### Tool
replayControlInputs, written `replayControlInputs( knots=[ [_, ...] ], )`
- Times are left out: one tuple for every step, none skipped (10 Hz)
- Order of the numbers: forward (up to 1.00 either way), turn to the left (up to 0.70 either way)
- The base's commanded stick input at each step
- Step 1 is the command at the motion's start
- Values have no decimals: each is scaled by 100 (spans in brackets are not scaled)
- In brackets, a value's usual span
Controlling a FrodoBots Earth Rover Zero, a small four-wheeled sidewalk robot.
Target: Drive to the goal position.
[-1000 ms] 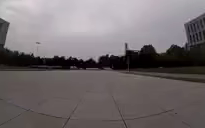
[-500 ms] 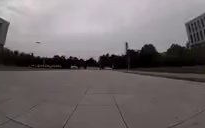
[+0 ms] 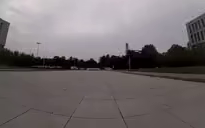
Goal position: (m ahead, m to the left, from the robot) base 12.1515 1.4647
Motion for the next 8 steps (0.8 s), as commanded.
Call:
replayControlInputs(
  knots=[
    [70, 1],
    [70, 1],
    [70, 1],
    [70, 1],
    [70, 1],
    [70, 1],
    [70, 1],
    [70, 1]
  ],
)
